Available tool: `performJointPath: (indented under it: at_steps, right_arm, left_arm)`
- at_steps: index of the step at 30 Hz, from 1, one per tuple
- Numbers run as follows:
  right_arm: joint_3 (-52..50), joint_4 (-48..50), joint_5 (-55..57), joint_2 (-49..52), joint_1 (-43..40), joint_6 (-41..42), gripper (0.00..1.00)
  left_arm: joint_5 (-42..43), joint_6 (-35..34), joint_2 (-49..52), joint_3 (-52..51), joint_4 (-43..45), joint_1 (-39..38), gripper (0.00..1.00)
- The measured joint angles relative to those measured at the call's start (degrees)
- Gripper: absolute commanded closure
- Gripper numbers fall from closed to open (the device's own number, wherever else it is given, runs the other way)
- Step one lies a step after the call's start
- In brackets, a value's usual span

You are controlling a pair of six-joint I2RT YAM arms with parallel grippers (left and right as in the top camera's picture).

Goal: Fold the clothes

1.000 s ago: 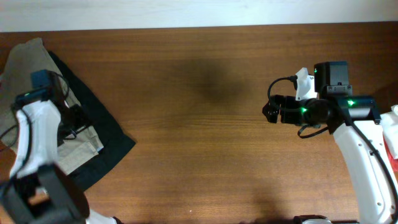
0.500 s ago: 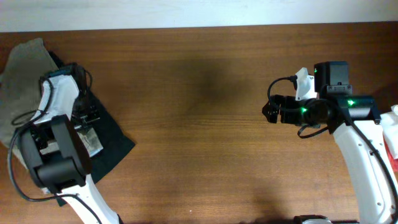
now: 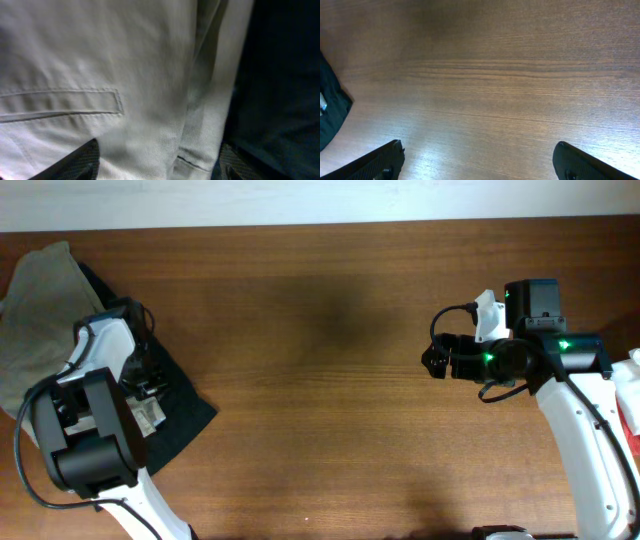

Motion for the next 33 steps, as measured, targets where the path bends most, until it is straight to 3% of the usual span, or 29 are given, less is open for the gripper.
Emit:
performJointPath:
  at_steps: [1, 3, 4, 6, 7, 13, 14, 18, 22, 23, 25, 26, 29, 33]
  right_arm:
    - [0.00, -0.13, 0.00, 0.02, 0.00, 0.00, 0.01]
    - [0.02, -0.28, 0.02, 0.04, 0.00, 0.00, 0.01]
    - [0.02, -0.26, 0.04, 0.04, 0.00, 0.00, 0.02]
    - [0.00, -0.31, 0.04, 0.04, 0.00, 0.00, 0.01]
    - [0.00, -0.33, 0.04, 0.04, 0.00, -0.02, 0.01]
    - [0.04, -1.44, 0.31, 0.04, 0.00, 0.00, 0.01]
    - [0.04, -1.79, 0.74, 0.04, 0.00, 0.02, 0.01]
    - [0.04, -1.81, 1.36, 0.04, 0.00, -0.02, 0.01]
    - [0.07, -1.88, 1.36, 0.04, 0.00, 0.00, 0.01]
    - [0.04, -1.86, 1.38, 0.04, 0.00, 0.02, 0.02]
    - [0.07, -1.81, 1.36, 0.04, 0.00, 0.02, 0.01]
    - [0.07, -1.79, 1.38, 0.04, 0.00, 0.00, 0.01]
    - [0.07, -1.75, 1.38, 0.04, 0.00, 0.02, 0.01]
    - [0.07, -1.77, 1.38, 0.07, 0.00, 0.02, 0.01]
  left_arm:
    - [-0.09, 0.00, -0.33, -0.90, 0.55, -0.02, 0.76]
    - [-0.07, -0.04, -0.33, -1.49, 0.70, -0.02, 0.95]
    - [-0.11, 0.04, -0.33, -1.46, 0.31, 0.00, 0.98]
    - [-0.24, 0.04, -0.33, -0.81, -1.27, -0.02, 0.98]
    - [-0.26, 0.02, -0.33, 0.20, -2.47, -0.02, 0.88]
    - [-1.84, 0.00, -0.33, 4.52, -6.82, 0.09, 0.92]
    - [-2.19, 0.02, -0.33, 4.48, -6.36, 0.09, 0.79]
    - [-2.91, 0.02, -0.33, 3.48, -4.87, 0.20, 0.59]
    - [-3.08, 0.00, -0.33, 0.28, -1.53, 0.26, 0.55]
    - [-3.06, 0.00, -0.33, -0.11, -1.62, 0.26, 0.56]
    - [-3.08, 0.00, -0.33, -0.42, -1.55, 0.26, 0.92]
    - [-3.04, 0.00, -0.33, -0.81, -1.18, 0.26, 1.00]
    - [-3.08, 0.02, -0.33, -1.01, -2.93, 0.24, 1.00]
    - [-3.80, 0.04, -0.63, 12.90, -18.73, 0.31, 1.00]
